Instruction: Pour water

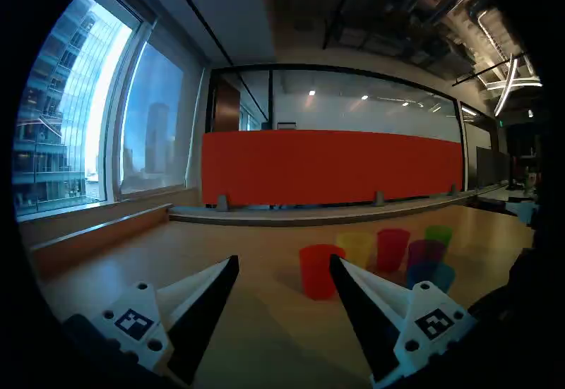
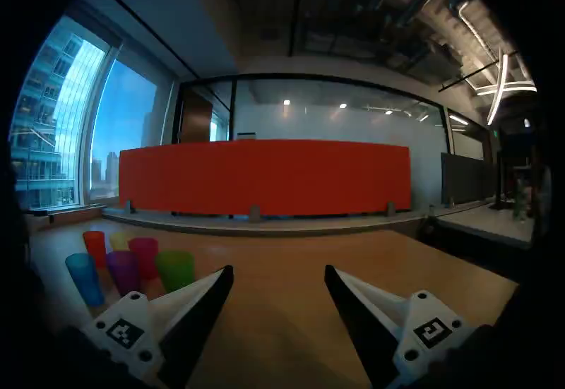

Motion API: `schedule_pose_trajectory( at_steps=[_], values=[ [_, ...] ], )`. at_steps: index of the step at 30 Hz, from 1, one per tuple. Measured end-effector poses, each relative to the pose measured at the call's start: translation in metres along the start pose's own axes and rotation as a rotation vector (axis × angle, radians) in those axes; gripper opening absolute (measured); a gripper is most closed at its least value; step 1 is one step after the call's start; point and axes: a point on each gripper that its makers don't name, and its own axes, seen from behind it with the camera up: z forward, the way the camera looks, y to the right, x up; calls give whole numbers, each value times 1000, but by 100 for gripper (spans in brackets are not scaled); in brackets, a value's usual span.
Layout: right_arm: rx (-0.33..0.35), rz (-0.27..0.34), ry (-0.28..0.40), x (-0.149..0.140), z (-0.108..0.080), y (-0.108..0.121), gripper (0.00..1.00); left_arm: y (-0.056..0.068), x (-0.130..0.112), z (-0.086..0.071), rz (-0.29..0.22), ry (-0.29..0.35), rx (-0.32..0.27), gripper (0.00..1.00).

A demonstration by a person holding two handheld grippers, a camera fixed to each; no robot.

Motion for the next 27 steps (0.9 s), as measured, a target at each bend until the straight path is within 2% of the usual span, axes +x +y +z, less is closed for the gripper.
schedule_pose_trajectory(
  at_steps=[17, 27],
  values=[
    [0, -1, 0, -1, 0, 0, 100, 1, 0, 1, 0, 1, -3, 95],
    [0, -5, 2, -2, 1, 0, 100, 6, 1, -2, 1, 1, -25, 95]
  ],
)
